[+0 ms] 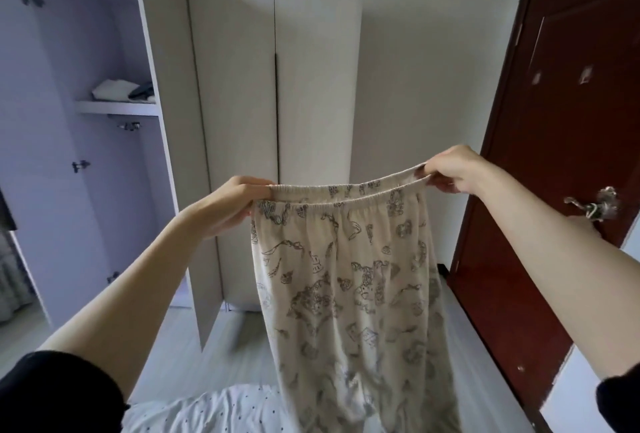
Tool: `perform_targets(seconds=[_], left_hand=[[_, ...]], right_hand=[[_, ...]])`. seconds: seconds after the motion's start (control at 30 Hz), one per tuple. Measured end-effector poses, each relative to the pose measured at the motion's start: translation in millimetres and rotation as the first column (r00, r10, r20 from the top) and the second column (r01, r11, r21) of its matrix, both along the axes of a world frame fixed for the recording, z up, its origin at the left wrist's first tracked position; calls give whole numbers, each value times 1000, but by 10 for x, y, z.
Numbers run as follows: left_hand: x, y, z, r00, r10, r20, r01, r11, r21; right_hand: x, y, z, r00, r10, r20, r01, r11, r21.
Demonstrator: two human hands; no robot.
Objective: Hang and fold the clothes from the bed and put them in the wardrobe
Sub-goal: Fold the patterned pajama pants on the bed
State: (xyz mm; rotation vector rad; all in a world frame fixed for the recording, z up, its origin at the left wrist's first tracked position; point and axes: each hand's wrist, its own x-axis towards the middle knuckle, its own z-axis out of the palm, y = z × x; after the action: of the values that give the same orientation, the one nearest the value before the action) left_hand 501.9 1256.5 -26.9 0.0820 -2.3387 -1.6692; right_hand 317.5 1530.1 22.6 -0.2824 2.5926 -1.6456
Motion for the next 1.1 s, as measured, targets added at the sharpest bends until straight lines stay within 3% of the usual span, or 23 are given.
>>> perform_targets(seconds=[0.13,0.23,0.37,0.63,0.77,0.87,0.97,1.1], left_hand=[[199,-168,-136,991,-130,0,124,946,299],[333,-289,-239,980,-201,4,185,907,378],[444,-376,-313,976,-203,74,183,959,214],[574,-476,-385,978,-149,145,149,989,12],[567,-524,-454,995,-10,96,14,999,-41],[539,-529,-512,991,122,54,-120,992,-39],[503,-472,-514,974,228,12,-226,970,-87],[447,-387,-429,934,358,-26,-357,921,-158]], right_hand=[[60,41,-138,936,315,158,-318,948,-5],[77,81,-248,823,497,277,-516,856,-2],[97,98,-355,722,585,369,-624,781,-16],[170,169,-427,659,662,358,-702,712,-26],[223,209,-462,595,697,399,-754,657,-23],[294,149,-513,695,644,321,-680,733,3],[337,79,-530,857,511,67,-514,841,170],[375,-5,-517,892,428,-144,-405,900,163]])
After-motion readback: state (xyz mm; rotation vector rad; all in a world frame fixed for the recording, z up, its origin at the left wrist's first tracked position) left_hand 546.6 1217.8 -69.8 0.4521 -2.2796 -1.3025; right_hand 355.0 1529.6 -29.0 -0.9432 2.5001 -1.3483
